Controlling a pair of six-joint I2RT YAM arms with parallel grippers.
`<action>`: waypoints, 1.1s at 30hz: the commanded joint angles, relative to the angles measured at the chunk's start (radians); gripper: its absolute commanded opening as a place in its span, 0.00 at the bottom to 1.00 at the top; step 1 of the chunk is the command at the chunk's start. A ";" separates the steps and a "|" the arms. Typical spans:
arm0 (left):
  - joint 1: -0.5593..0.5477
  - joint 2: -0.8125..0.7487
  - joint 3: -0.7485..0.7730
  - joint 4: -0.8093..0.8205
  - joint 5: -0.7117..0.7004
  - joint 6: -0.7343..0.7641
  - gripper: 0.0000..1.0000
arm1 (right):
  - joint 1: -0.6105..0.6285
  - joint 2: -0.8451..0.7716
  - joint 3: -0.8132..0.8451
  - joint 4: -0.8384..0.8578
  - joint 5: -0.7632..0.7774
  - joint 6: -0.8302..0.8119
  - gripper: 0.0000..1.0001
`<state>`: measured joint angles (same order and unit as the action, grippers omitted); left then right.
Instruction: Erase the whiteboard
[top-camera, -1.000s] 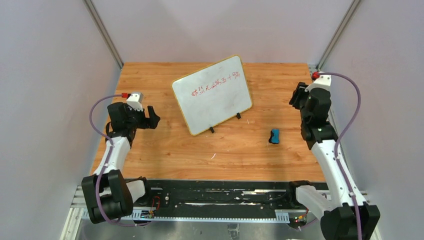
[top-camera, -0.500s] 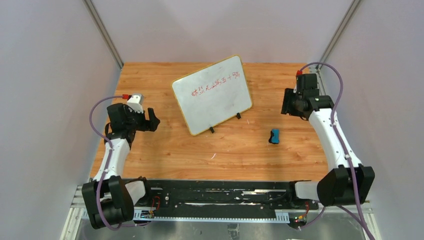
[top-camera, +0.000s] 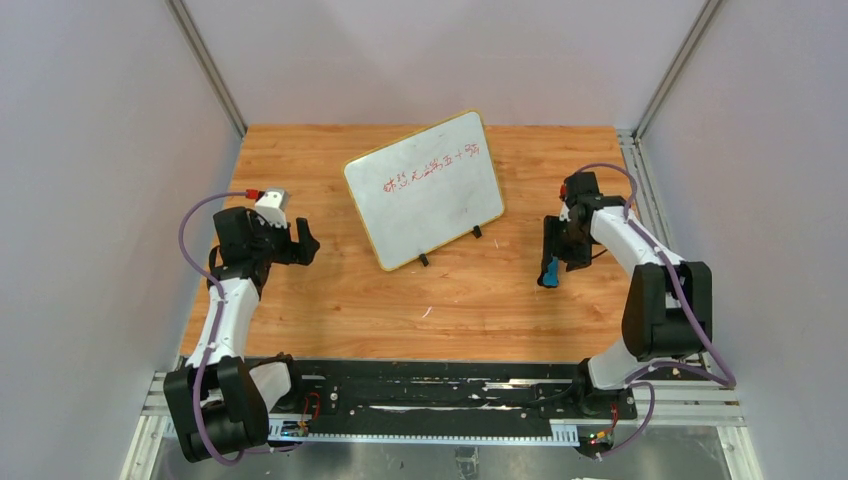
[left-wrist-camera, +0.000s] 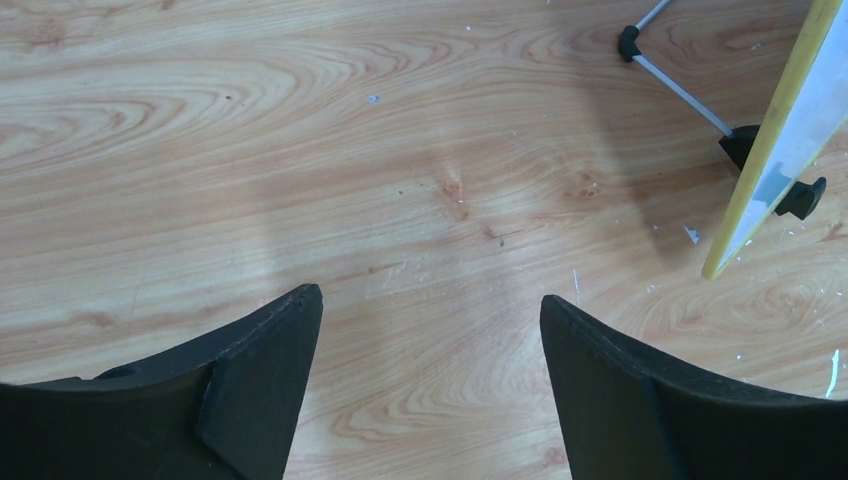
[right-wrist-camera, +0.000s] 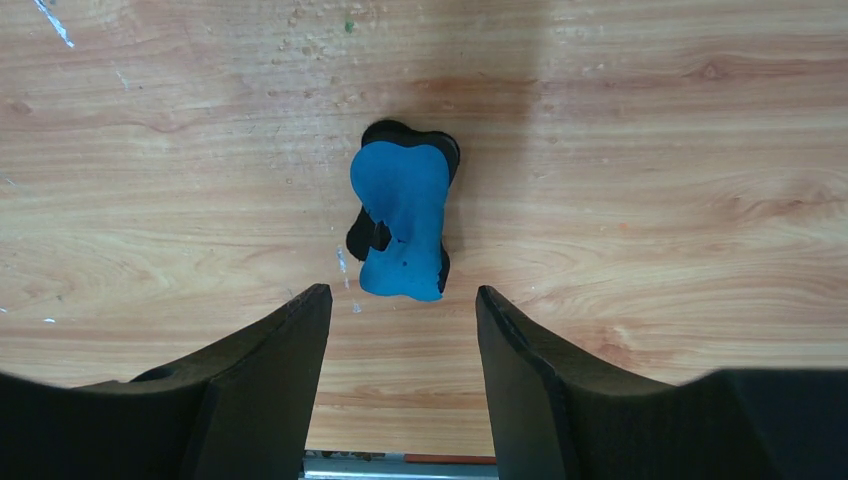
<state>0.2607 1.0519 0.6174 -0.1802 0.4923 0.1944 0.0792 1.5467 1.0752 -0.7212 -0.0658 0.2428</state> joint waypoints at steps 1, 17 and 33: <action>0.005 -0.016 0.017 -0.002 0.009 0.007 0.85 | 0.008 0.001 -0.013 0.047 -0.033 0.014 0.57; 0.005 0.001 0.008 0.008 -0.006 0.003 0.85 | 0.008 0.084 -0.089 0.139 -0.046 0.020 0.55; 0.005 0.012 -0.001 0.030 -0.015 -0.016 0.84 | 0.008 0.090 -0.102 0.142 -0.001 0.036 0.43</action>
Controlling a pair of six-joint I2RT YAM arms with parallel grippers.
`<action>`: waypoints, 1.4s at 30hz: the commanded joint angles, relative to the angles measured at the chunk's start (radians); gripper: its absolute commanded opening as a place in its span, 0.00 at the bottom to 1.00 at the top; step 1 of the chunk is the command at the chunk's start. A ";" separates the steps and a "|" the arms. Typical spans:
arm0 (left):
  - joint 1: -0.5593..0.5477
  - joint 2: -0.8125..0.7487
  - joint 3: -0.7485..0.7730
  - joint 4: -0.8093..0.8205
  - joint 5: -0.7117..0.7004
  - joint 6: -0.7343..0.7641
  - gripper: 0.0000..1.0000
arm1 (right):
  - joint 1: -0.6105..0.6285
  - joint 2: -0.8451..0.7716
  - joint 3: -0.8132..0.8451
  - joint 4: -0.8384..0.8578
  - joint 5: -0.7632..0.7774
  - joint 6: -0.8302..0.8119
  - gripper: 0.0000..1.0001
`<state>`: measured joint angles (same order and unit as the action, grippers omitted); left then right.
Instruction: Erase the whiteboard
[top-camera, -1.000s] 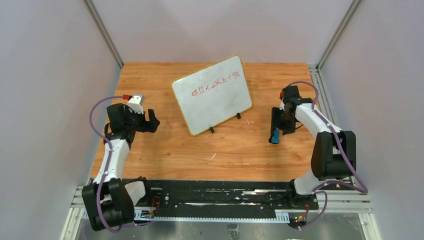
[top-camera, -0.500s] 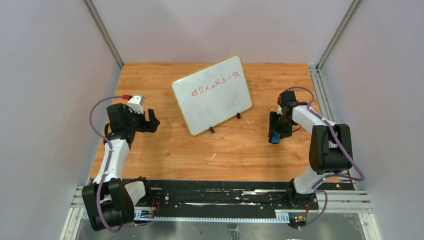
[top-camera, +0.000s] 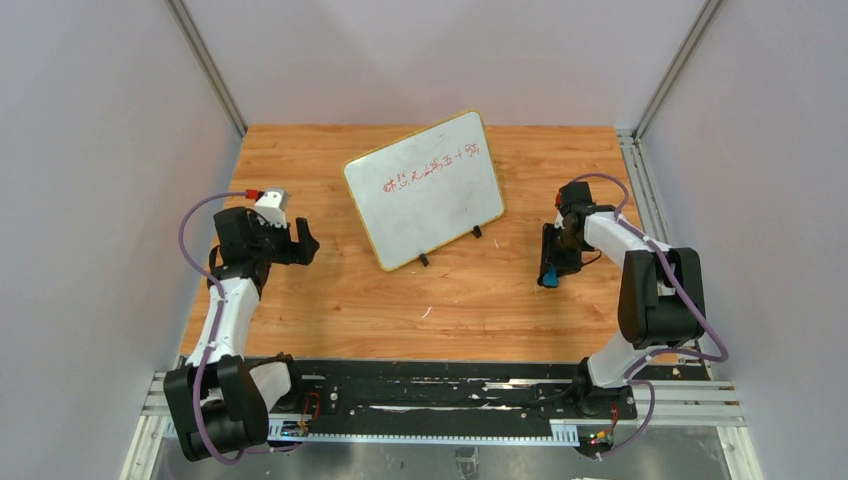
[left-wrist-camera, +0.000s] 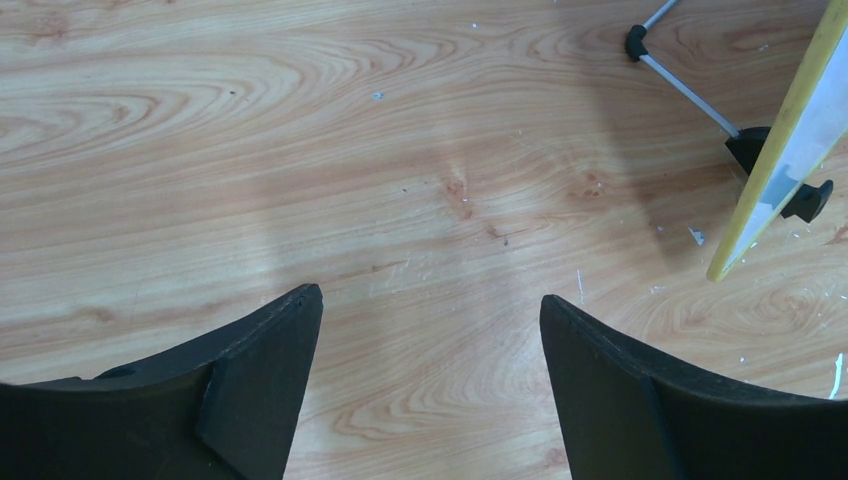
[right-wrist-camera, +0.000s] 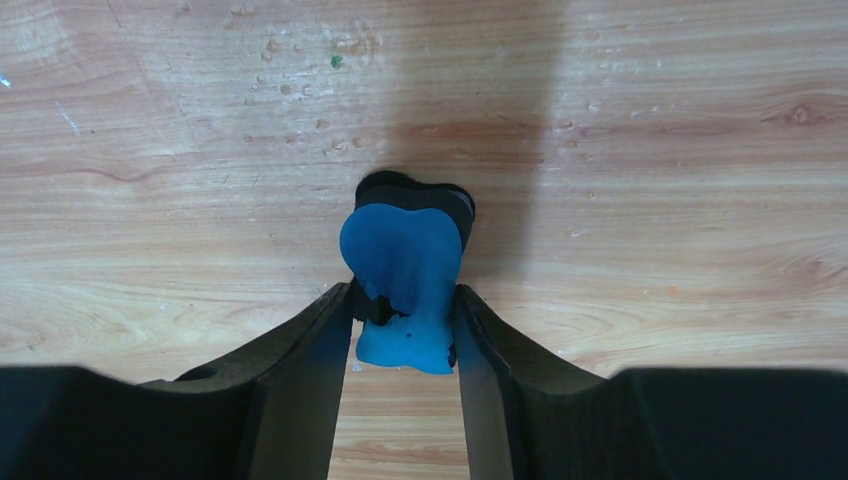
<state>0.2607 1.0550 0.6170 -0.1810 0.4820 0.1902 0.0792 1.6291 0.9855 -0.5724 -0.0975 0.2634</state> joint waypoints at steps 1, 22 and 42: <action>0.006 0.009 -0.001 0.031 -0.005 -0.012 0.84 | 0.008 0.006 -0.014 -0.007 0.034 0.016 0.42; 0.005 0.005 -0.018 0.064 -0.033 -0.076 0.85 | 0.007 -0.068 -0.034 -0.019 0.105 0.037 0.01; 0.006 0.018 -0.054 0.161 0.427 0.061 0.82 | 0.018 -0.463 -0.127 0.090 0.004 0.024 0.01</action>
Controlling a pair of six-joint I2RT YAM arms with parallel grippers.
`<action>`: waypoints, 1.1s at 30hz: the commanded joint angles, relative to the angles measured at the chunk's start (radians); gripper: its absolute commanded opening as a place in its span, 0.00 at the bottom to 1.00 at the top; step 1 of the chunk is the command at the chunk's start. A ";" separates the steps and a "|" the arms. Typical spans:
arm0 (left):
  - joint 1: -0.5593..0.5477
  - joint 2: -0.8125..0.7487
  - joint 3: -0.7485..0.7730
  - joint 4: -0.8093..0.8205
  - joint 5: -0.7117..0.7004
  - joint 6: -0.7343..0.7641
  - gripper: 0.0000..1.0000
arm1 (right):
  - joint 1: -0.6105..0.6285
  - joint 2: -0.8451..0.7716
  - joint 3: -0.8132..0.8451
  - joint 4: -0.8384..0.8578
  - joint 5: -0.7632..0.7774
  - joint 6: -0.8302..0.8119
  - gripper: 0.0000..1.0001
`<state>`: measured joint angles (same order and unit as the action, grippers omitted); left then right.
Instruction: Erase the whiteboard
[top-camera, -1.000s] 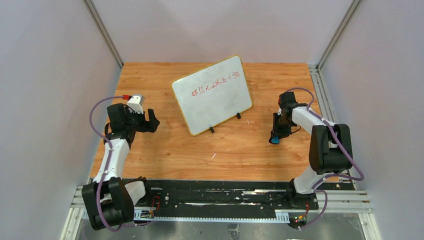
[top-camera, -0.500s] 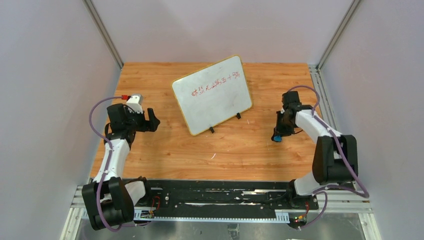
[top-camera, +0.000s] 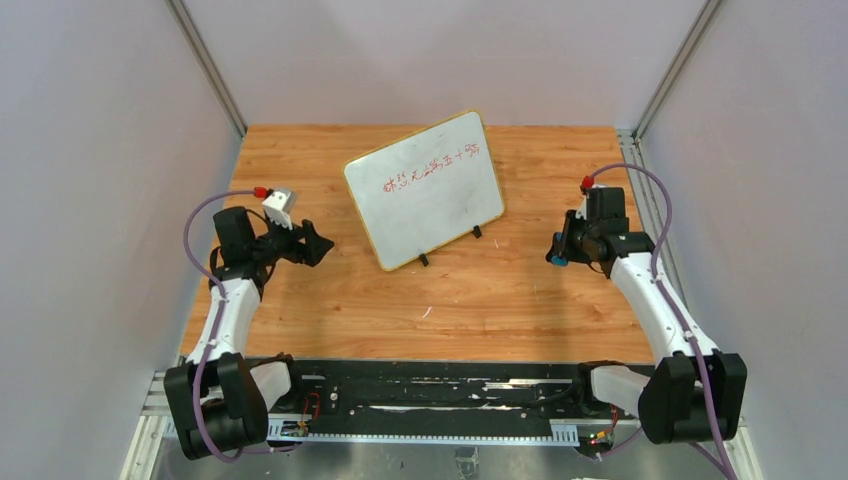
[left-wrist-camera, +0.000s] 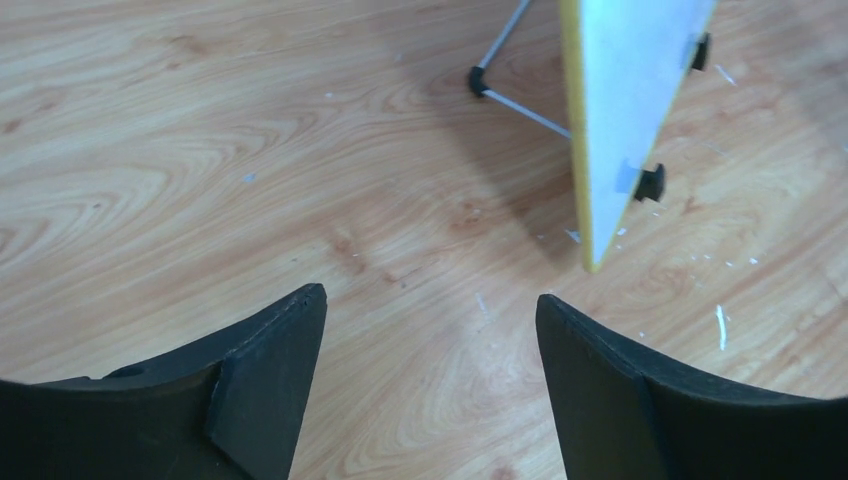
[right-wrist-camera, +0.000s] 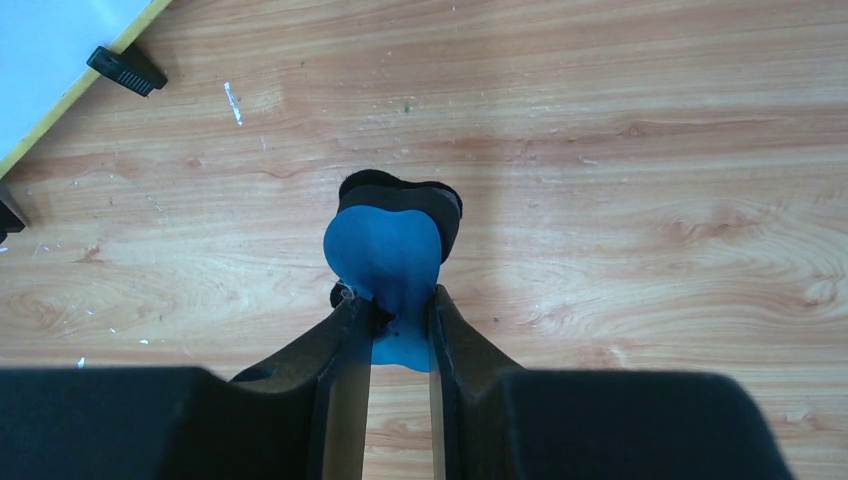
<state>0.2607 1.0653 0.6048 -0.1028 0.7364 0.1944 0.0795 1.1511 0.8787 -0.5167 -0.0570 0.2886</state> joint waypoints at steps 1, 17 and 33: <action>0.006 0.013 -0.059 0.117 0.194 0.047 0.83 | 0.021 0.028 -0.017 0.036 -0.044 -0.005 0.01; 0.025 0.262 0.037 0.431 0.403 -0.233 0.79 | 0.114 0.119 0.025 0.075 -0.009 0.000 0.01; -0.116 0.367 0.157 0.578 0.287 -0.363 0.77 | 0.136 0.084 0.043 0.044 0.017 -0.016 0.01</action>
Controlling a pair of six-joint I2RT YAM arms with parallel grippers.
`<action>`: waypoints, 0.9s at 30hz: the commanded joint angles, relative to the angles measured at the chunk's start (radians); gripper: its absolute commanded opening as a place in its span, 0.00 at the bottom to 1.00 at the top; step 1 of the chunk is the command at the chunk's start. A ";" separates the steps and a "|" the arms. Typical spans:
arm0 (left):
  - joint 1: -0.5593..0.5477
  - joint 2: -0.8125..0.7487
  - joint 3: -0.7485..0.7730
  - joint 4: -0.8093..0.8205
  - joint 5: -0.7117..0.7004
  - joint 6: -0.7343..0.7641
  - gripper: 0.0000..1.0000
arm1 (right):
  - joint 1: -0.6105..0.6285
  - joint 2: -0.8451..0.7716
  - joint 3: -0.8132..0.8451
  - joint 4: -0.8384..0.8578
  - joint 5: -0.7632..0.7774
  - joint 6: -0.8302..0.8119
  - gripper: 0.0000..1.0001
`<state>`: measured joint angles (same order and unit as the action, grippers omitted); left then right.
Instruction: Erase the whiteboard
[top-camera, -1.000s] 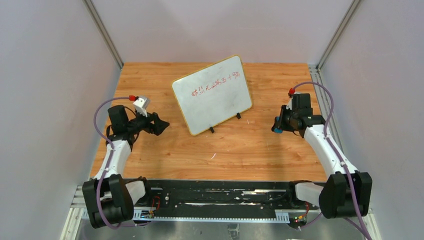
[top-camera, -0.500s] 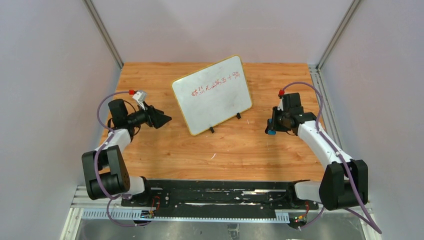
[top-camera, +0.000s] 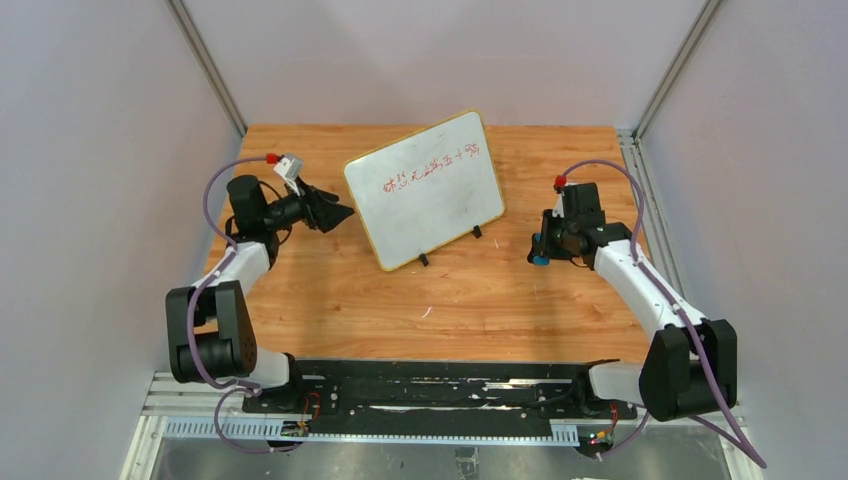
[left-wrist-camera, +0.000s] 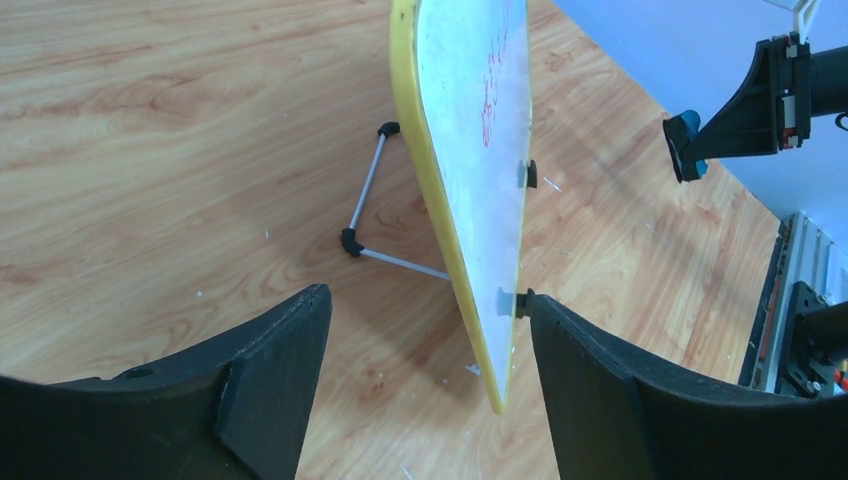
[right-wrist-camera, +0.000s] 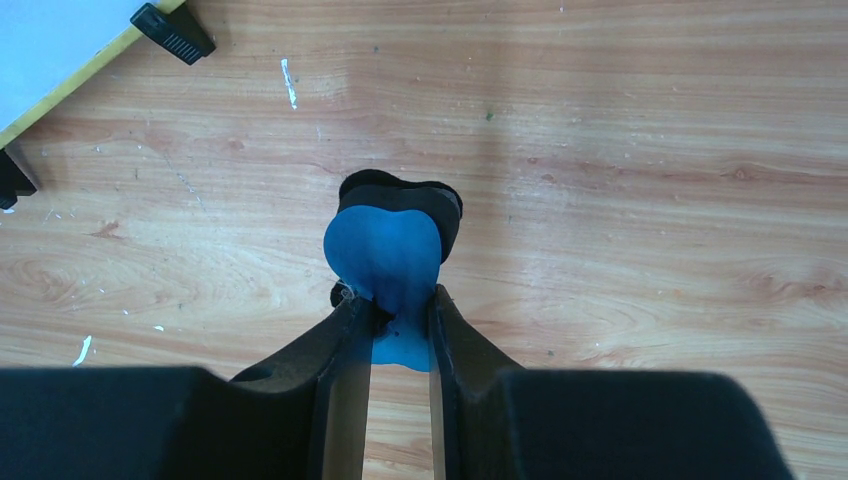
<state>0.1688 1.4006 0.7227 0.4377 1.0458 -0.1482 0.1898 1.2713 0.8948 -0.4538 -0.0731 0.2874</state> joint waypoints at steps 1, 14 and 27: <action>-0.030 0.036 0.043 0.040 -0.026 -0.023 0.77 | 0.025 -0.041 0.025 -0.019 0.034 -0.015 0.01; -0.083 0.106 0.063 0.115 -0.047 -0.088 0.69 | 0.025 -0.060 0.018 -0.026 0.059 -0.021 0.01; -0.117 0.164 0.063 0.224 -0.050 -0.168 0.62 | 0.026 -0.057 0.020 -0.033 0.073 -0.018 0.01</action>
<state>0.0654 1.5528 0.7616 0.5915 1.0019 -0.2893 0.1898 1.2312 0.8948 -0.4713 -0.0223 0.2821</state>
